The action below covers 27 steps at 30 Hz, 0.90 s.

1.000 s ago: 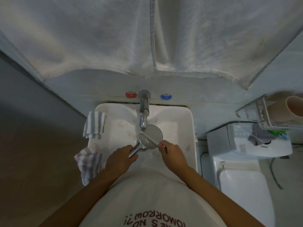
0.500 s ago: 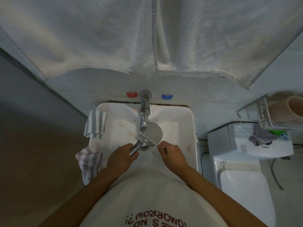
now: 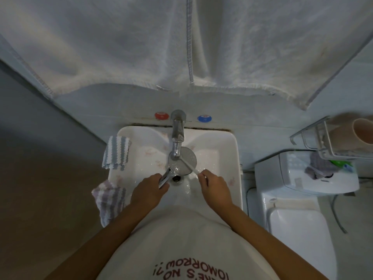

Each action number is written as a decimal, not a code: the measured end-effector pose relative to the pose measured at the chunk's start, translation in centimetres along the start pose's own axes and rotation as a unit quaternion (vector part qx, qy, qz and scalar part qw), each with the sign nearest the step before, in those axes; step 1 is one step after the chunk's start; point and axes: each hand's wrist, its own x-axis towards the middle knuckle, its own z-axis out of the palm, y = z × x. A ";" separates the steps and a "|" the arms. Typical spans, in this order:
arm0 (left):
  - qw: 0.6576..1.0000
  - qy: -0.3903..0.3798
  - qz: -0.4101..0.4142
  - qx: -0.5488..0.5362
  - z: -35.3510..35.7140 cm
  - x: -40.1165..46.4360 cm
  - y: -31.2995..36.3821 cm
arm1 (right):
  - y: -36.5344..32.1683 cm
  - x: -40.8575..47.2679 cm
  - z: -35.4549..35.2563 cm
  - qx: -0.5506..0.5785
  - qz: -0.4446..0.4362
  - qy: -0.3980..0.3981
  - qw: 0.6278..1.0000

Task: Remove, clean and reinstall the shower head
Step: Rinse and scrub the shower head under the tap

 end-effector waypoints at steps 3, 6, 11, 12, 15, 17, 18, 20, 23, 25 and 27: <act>1.000 -0.002 -0.009 -0.007 0.1 -0.1 0.0 | -0.4 -0.6 0.3 0.004 -0.032 -0.057 0.998; 1.000 0.004 -0.013 -0.002 0.0 -0.1 0.0 | -0.2 -0.5 0.2 -0.005 -0.015 -0.041 0.999; 1.000 0.008 -0.020 -0.011 0.1 0.0 0.0 | 0.1 -0.5 0.4 -0.004 -0.023 -0.050 0.998; 1.000 0.009 -0.023 -0.011 0.2 0.0 0.0 | -0.1 -0.7 0.5 -0.008 -0.029 -0.067 0.997; 0.999 0.016 -0.023 -0.020 0.2 0.2 0.1 | 0.1 -0.4 0.3 -0.015 -0.002 -0.035 0.999; 0.999 0.018 -0.024 -0.030 0.2 0.2 0.1 | 0.3 0.0 0.1 -0.006 0.007 -0.015 1.000; 0.999 0.020 -0.026 -0.031 0.2 0.3 0.1 | 0.3 -0.1 0.1 0.001 -0.001 -0.026 1.000; 0.999 0.025 -0.033 -0.030 0.2 0.3 -0.1 | 0.0 -0.6 0.3 0.007 -0.029 -0.066 0.997; 0.998 0.028 -0.040 -0.033 0.4 0.4 -0.3 | 0.1 -0.6 0.4 -0.005 -0.026 -0.060 0.998; 0.998 0.028 -0.042 -0.029 0.4 0.4 -0.3 | 0.2 -0.1 0.3 -0.012 -0.009 -0.034 0.999; 0.998 0.028 -0.046 -0.028 0.5 0.5 -0.3 | 0.1 -0.1 0.4 -0.011 -0.018 -0.045 0.999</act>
